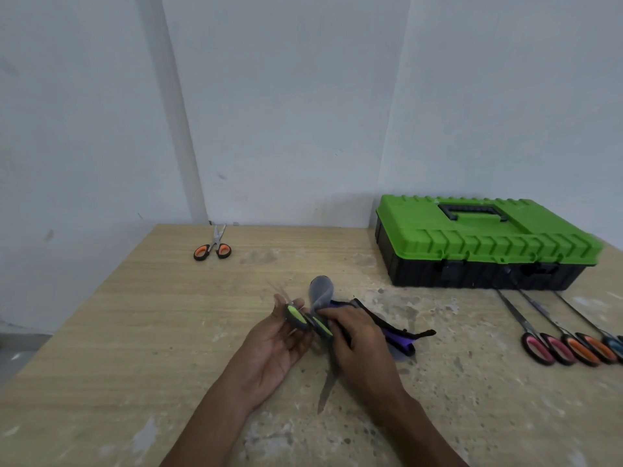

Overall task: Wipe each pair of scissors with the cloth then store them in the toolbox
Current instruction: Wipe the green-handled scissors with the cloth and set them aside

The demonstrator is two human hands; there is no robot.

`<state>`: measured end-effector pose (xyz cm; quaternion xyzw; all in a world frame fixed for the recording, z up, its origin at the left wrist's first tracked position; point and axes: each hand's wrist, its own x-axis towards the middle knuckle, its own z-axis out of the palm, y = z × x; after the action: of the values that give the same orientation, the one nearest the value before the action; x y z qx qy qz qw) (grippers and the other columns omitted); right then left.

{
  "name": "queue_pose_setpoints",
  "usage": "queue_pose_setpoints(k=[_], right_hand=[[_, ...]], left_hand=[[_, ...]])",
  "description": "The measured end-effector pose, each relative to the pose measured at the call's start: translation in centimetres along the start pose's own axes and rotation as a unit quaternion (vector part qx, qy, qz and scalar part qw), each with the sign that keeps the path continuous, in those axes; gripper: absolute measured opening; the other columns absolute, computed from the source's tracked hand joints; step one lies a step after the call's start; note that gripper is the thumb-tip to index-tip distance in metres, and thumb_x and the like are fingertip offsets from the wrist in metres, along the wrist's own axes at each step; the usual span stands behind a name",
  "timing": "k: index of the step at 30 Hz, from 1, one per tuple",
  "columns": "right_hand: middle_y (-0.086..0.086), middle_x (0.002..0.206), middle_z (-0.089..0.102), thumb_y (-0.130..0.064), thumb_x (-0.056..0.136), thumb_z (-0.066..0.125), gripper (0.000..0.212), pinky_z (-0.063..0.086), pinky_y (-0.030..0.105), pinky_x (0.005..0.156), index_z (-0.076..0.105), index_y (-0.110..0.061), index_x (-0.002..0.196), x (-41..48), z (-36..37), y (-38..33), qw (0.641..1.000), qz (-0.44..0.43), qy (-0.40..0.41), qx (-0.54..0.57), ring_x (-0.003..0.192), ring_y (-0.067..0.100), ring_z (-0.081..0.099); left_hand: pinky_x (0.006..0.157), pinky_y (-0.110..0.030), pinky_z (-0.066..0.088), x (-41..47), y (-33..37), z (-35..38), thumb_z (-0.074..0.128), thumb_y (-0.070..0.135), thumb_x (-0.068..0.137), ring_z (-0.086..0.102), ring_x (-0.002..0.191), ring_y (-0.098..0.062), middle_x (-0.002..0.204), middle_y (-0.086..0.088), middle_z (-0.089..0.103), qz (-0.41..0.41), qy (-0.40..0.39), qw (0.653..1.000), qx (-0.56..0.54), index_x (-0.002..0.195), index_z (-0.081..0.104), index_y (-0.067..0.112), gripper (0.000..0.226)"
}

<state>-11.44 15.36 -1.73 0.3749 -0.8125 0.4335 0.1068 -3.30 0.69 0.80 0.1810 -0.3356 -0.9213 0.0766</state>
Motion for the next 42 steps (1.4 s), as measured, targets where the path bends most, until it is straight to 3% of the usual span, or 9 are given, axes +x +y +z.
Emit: queue_pose_setpoints(k=[4,6,9,17,22,28,35,38,42], right_hand=[[-0.012,0.107,0.068,-0.022,0.094,0.049,0.031,0.040,0.008,0.087,0.071,-0.020,0.116,0.0,0.0,0.0,1.000,0.008,0.002,0.011,0.102,0.000,0.056],[-0.012,0.107,0.068,-0.022,0.094,0.050,0.030,0.040,0.008,0.086,0.071,-0.021,0.116,0.0,0.0,0.0,1.000,0.004,0.000,0.008,0.102,0.000,0.056],[-0.011,0.108,0.067,-0.025,0.096,0.049,0.031,0.038,0.006,0.086,0.070,-0.020,0.117,0.0,0.2,0.0,1.000,0.005,-0.001,0.006,0.101,0.000,0.056],[-0.017,0.105,0.067,-0.009,0.094,0.060,0.028,0.041,0.012,0.086,0.070,-0.025,0.115,0.0,-0.2,0.0,1.000,-0.001,-0.004,0.029,0.102,0.000,0.057],[-0.015,0.106,0.069,-0.014,0.098,0.060,0.022,0.045,0.017,0.085,0.071,-0.022,0.115,0.1,-0.2,0.1,0.999,0.010,0.011,0.039,0.101,0.003,0.059],[-0.010,0.105,0.069,-0.004,0.096,0.055,0.026,0.046,0.013,0.085,0.071,-0.015,0.114,0.1,-0.5,-0.3,0.997,0.023,0.053,0.054,0.101,0.000,0.061],[-0.012,0.106,0.069,-0.003,0.098,0.055,0.025,0.048,0.014,0.084,0.071,-0.015,0.113,0.4,-1.3,-0.1,0.984,0.057,0.139,0.093,0.101,-0.001,0.062],[-0.011,0.107,0.070,-0.003,0.099,0.054,0.026,0.048,0.013,0.084,0.071,-0.018,0.112,0.6,-1.9,0.2,0.974,0.074,0.188,0.099,0.101,-0.001,0.063],[-0.012,0.107,0.070,-0.004,0.099,0.055,0.029,0.046,0.009,0.081,0.068,-0.027,0.110,0.9,-2.7,0.5,0.958,0.094,0.239,0.128,0.100,0.000,0.064]], left_hand=[[0.086,-0.041,0.060,0.0,-0.3,0.2,0.063,0.034,0.086,0.070,0.084,-0.021,0.082,-0.006,0.068,0.048,-0.003,0.998,0.032,0.085,0.063,0.012,0.022],[0.068,-0.034,0.063,-0.2,-0.4,0.3,0.061,0.032,0.087,0.069,0.069,-0.016,0.074,-0.006,0.069,0.079,0.007,0.995,0.057,0.083,0.063,0.010,0.022],[0.048,-0.022,0.051,-0.3,-0.5,0.2,0.063,0.036,0.086,0.057,0.050,-0.011,0.065,-0.006,0.062,0.122,0.048,0.981,0.141,0.086,0.062,0.005,0.031],[0.064,-0.022,0.059,-0.1,-0.5,-0.5,0.064,0.006,0.095,0.071,0.079,-0.014,0.103,-0.015,0.076,0.057,0.028,0.989,0.136,0.117,0.073,0.002,0.024],[0.058,-0.015,0.052,-0.3,-0.4,-0.1,0.071,0.011,0.089,0.066,0.076,-0.008,0.092,-0.006,0.075,0.086,0.036,0.984,0.153,0.105,0.081,0.010,0.019],[0.078,-0.042,0.063,-0.2,-0.6,-0.1,0.058,0.005,0.099,0.074,0.079,-0.021,0.081,-0.008,0.074,0.102,0.029,0.982,0.158,0.117,0.073,0.007,0.024],[0.079,-0.049,0.063,-0.6,-1.2,-0.1,0.071,0.008,0.091,0.077,0.092,-0.033,0.100,-0.018,0.078,0.103,0.001,0.956,0.275,0.108,0.079,0.010,0.018],[0.064,-0.035,0.061,-0.5,-1.4,-0.2,0.076,0.010,0.087,0.076,0.083,-0.026,0.095,-0.017,0.079,0.108,0.008,0.942,0.318,0.102,0.079,0.011,0.015],[0.039,-0.017,0.039,-0.3,-1.5,-0.4,0.080,0.014,0.085,0.076,0.082,-0.024,0.093,-0.012,0.079,0.135,0.030,0.916,0.377,0.097,0.079,0.015,0.013]])
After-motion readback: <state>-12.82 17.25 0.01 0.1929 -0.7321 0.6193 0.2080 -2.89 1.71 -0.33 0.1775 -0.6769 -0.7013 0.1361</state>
